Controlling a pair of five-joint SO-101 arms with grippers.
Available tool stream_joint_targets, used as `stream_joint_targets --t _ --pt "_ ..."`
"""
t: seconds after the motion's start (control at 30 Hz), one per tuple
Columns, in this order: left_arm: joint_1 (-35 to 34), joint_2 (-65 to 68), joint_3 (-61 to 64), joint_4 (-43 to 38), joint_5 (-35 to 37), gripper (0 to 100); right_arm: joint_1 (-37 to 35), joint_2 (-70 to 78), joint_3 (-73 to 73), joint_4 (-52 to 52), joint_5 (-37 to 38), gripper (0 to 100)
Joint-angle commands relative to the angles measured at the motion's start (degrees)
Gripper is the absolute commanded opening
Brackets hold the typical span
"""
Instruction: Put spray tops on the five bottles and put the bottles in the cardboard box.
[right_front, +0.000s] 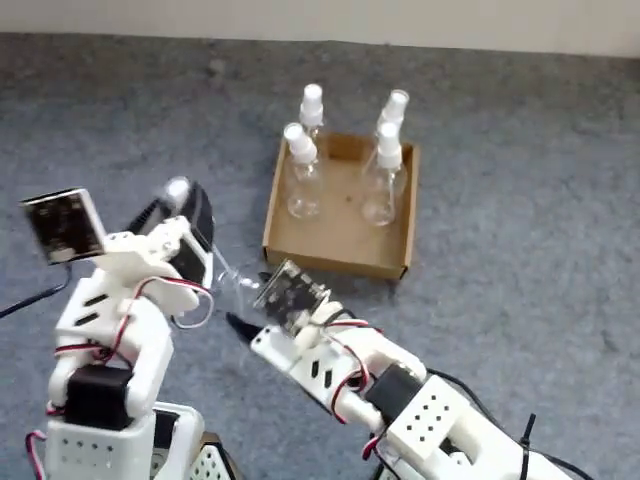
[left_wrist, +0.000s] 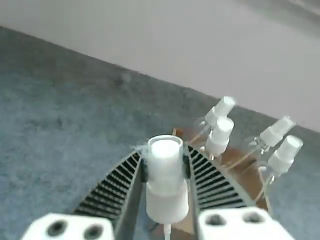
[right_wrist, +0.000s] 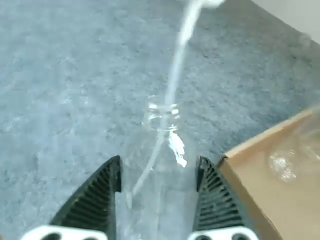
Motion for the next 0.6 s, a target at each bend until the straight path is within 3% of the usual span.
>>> stream_joint_targets --t 0.0,0.57 --pt "3.21 -0.40 4.35 -1.23 -3.96 0 3.56 -1.54 -4.62 -1.63 -4.48 0.3" --pt "9.80 -0.48 9.45 1.93 -7.56 0 4.00 -1.54 -4.79 -1.45 -4.40 0.3"
